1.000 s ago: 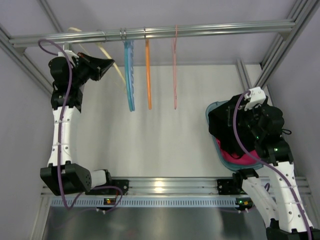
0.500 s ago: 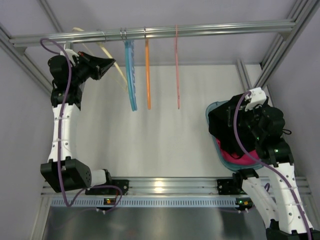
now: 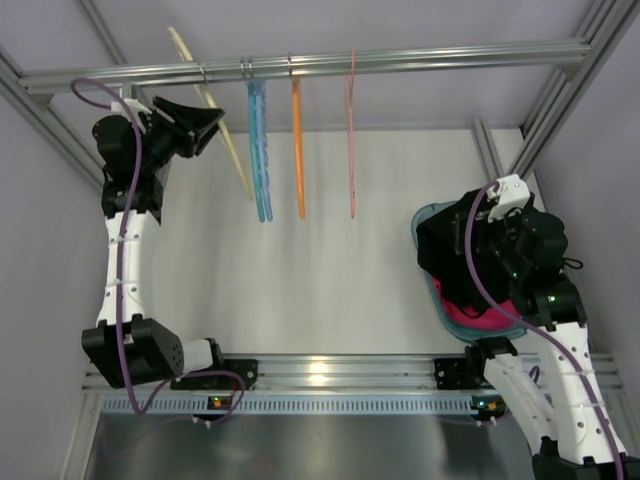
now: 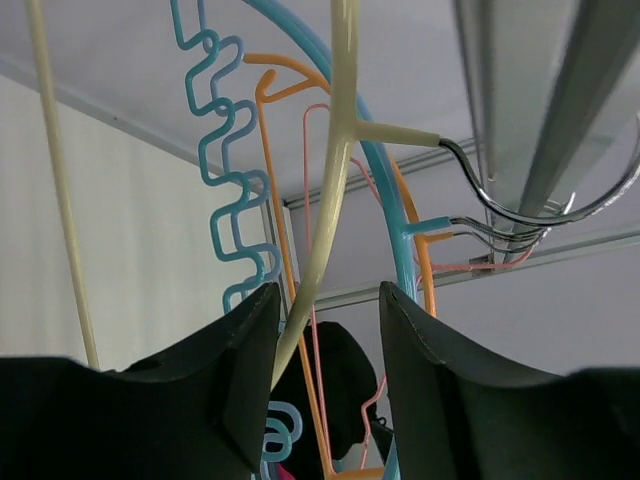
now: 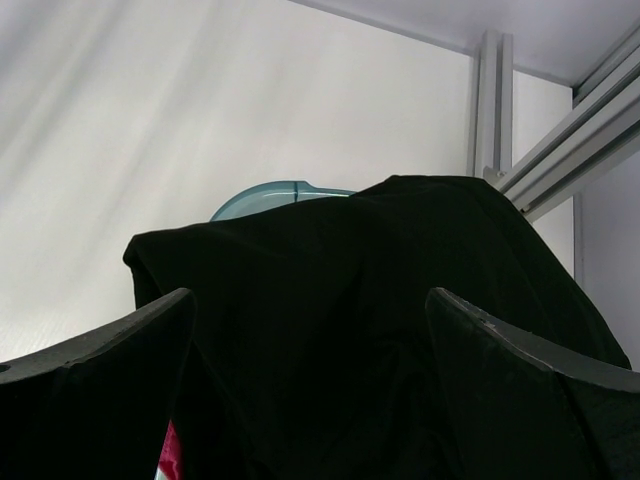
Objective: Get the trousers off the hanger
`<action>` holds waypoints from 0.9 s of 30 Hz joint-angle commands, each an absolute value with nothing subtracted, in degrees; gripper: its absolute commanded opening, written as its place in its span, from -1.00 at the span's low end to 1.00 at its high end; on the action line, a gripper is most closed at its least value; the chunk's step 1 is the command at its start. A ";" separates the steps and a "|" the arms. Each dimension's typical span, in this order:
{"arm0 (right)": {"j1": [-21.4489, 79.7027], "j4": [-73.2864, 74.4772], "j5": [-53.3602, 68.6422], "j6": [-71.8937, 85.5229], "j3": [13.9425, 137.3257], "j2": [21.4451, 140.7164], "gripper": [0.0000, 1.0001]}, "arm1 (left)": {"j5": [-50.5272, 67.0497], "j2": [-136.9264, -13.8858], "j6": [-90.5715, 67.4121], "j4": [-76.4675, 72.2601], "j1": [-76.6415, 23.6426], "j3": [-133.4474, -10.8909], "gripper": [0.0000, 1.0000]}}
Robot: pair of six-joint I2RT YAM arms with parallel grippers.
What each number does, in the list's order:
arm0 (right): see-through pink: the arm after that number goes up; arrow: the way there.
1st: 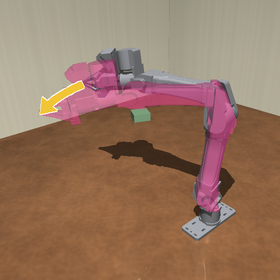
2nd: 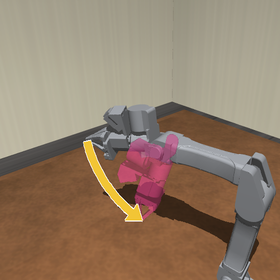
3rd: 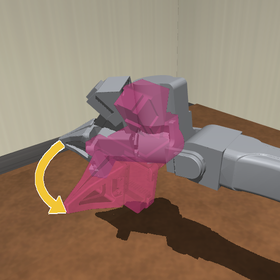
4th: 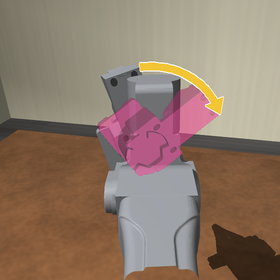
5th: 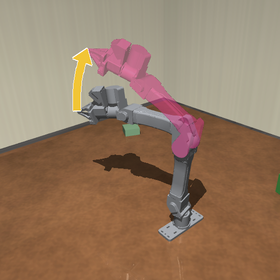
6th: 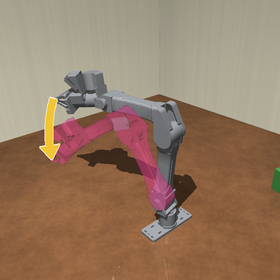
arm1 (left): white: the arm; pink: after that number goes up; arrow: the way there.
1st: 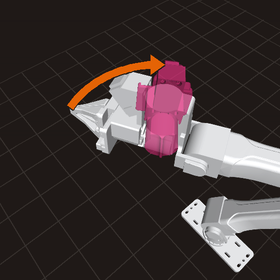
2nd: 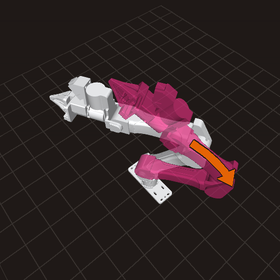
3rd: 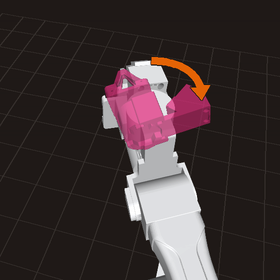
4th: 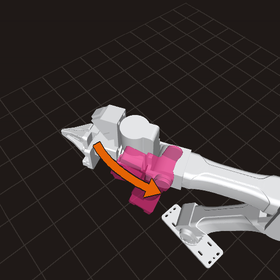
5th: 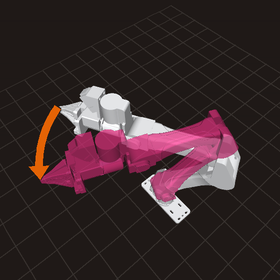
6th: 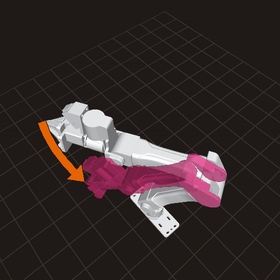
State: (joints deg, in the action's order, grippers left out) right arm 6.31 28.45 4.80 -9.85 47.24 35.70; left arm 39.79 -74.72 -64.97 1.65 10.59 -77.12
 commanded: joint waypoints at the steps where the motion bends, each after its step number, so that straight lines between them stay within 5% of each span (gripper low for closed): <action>1: 5.54 27.33 5.80 -9.76 49.13 36.12 0.99 | 36.74 -70.32 -61.45 -2.55 10.90 -76.99 0.01; 15: 5.45 26.19 6.50 -7.91 49.75 38.58 0.99 | 15.83 -68.11 -29.82 21.08 1.59 -84.64 0.13; 21: 5.54 26.19 6.15 -8.09 49.83 38.67 0.99 | 13.27 -68.91 -25.23 23.91 0.88 -83.41 -0.10; 27: 5.45 26.19 6.15 -8.26 49.13 38.32 0.99 | 11.42 -67.85 -23.65 23.91 0.88 -83.23 -0.02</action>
State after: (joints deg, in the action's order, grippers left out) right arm 6.31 28.38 5.74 -8.73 47.24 38.83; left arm 13.34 -69.25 -26.70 24.10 0.86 -82.87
